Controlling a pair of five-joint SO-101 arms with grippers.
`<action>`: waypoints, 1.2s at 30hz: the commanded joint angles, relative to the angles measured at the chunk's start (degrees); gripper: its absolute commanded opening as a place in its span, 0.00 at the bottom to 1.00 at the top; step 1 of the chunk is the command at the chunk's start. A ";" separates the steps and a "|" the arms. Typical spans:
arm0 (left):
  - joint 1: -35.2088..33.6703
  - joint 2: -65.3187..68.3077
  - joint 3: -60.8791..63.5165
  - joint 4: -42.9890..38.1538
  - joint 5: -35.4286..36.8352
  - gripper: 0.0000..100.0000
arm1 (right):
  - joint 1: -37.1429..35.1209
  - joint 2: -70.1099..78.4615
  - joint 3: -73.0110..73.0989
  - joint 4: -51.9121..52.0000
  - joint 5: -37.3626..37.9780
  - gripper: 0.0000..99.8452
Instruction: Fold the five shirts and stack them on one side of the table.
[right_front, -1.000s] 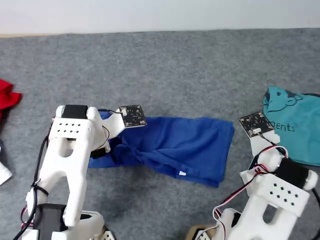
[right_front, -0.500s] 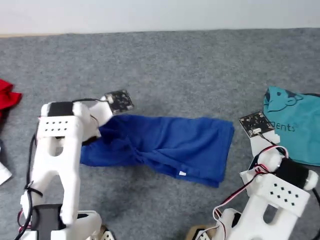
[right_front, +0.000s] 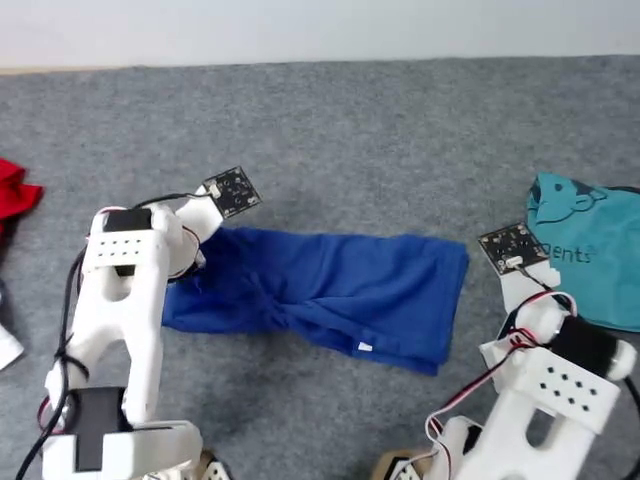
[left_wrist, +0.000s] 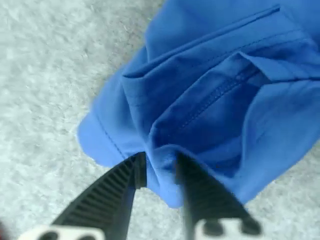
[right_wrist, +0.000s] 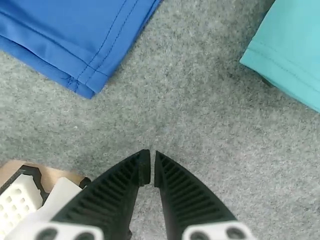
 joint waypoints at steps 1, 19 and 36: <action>-0.44 -0.26 -0.48 -0.88 1.58 0.18 | -0.57 -0.75 -0.18 -0.13 0.18 0.04; -6.42 0.26 -11.56 -0.97 1.67 0.18 | -0.66 -0.66 -0.26 -0.40 0.18 0.04; 2.81 1.14 -10.77 27.96 -4.66 0.00 | -0.66 -0.40 -0.18 -0.92 0.09 0.04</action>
